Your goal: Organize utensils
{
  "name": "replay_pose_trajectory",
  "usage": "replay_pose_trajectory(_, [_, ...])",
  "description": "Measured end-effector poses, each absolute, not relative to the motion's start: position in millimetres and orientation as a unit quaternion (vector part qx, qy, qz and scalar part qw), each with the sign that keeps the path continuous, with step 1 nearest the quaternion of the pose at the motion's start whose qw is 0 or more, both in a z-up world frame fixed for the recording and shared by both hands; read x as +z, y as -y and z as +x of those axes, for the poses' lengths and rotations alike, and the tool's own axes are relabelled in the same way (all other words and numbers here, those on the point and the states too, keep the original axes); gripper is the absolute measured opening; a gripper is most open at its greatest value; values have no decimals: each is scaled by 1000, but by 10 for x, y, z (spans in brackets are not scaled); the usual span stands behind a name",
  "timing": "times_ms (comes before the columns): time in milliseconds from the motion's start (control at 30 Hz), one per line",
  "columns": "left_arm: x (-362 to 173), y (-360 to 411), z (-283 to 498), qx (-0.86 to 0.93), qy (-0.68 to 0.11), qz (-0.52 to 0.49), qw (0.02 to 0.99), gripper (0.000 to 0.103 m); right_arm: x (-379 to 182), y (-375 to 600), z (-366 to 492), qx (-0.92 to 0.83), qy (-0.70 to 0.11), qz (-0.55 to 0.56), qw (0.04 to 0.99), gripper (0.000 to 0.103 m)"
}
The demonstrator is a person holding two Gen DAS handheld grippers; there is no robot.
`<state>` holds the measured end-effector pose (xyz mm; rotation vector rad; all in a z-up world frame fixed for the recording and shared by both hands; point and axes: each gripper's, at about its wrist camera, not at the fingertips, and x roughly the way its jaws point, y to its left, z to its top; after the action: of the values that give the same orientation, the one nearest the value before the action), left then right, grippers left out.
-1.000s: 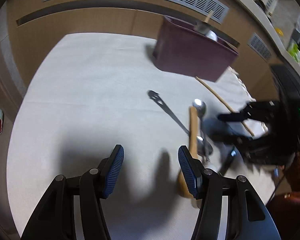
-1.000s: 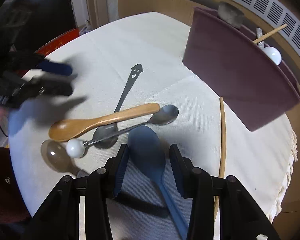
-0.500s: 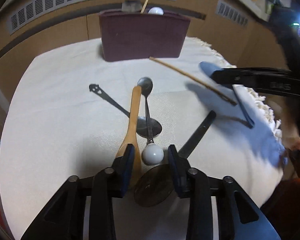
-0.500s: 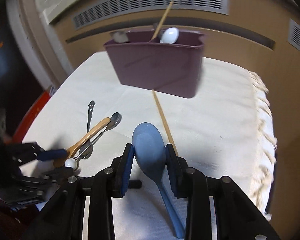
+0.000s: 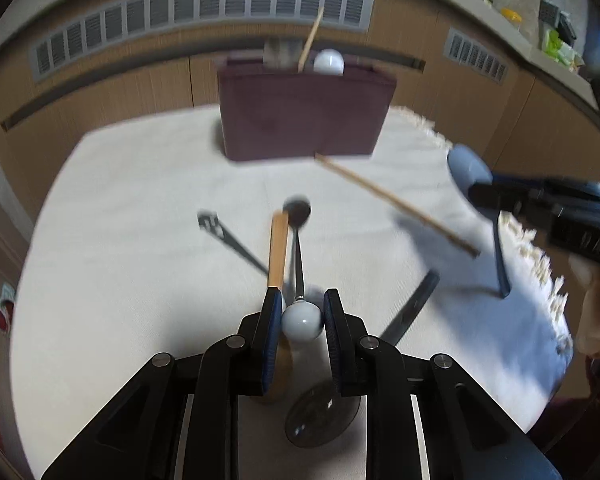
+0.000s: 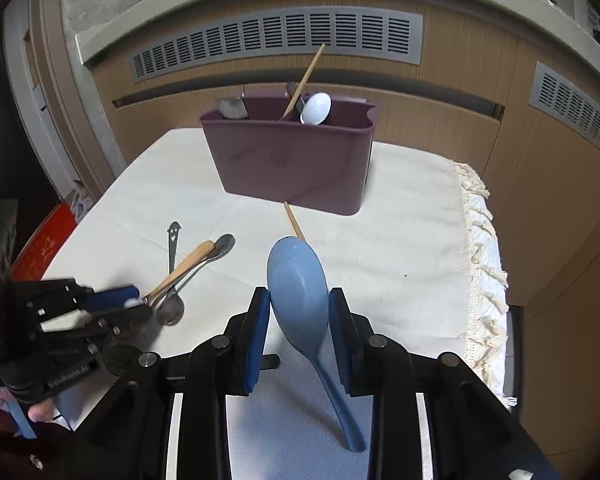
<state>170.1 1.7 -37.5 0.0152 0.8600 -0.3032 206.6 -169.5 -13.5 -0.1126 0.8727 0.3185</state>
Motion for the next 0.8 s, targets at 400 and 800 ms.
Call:
replay_pose_trajectory(400, [257,-169,1793,-150,-349,-19,925,22,-21,1624,1997,148,-405,-63,900,16])
replay_pose_trajectory(800, [312,-223,1722,-162,-353,-40,921,22,-28,1701,2012,170,-412,-43,894,6])
